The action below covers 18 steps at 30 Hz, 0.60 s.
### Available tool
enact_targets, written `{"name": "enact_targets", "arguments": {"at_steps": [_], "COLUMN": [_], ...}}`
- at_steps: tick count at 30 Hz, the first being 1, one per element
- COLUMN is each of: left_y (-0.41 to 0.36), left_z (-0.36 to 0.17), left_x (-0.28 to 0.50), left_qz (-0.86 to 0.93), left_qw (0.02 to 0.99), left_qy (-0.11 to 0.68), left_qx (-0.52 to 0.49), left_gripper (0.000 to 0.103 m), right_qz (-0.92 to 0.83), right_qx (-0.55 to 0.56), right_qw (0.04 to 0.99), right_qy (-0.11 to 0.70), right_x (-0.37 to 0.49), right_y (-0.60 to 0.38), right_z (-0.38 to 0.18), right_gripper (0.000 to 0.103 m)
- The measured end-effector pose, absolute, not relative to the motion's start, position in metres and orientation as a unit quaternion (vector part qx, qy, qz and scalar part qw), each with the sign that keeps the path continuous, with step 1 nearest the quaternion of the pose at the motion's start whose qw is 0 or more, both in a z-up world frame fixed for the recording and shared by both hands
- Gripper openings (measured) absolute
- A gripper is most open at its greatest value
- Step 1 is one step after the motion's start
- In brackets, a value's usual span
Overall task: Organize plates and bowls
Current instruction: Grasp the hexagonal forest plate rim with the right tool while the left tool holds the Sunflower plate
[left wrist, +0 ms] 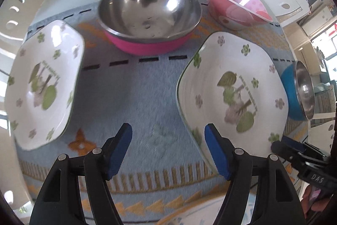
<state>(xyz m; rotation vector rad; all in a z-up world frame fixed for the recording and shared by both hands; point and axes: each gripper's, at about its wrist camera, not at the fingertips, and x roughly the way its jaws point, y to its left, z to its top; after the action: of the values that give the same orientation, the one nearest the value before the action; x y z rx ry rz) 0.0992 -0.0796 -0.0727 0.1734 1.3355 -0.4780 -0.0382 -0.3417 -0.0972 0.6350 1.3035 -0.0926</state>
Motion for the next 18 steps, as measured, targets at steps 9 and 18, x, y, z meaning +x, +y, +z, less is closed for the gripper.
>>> {"name": "enact_targets", "arguments": {"at_steps": [9, 18], "left_y": [-0.102, -0.119], "left_z": [-0.092, -0.088], "left_x": [0.118, 0.117], "left_qz": [-0.227, -0.255], "left_qw": [0.765, 0.783], "left_qy": [0.597, 0.559], "left_qx": [0.082, 0.096], "left_gripper": [0.073, 0.045], "right_qz": [-0.047, -0.040], "right_qx": [0.294, 0.240], "right_qw": [0.781, 0.805], "right_qy": [0.549, 0.542], "right_x": [-0.027, -0.011], "right_y": [-0.349, -0.338], "right_z": [-0.106, -0.107], "right_gripper": [0.051, 0.049]}}
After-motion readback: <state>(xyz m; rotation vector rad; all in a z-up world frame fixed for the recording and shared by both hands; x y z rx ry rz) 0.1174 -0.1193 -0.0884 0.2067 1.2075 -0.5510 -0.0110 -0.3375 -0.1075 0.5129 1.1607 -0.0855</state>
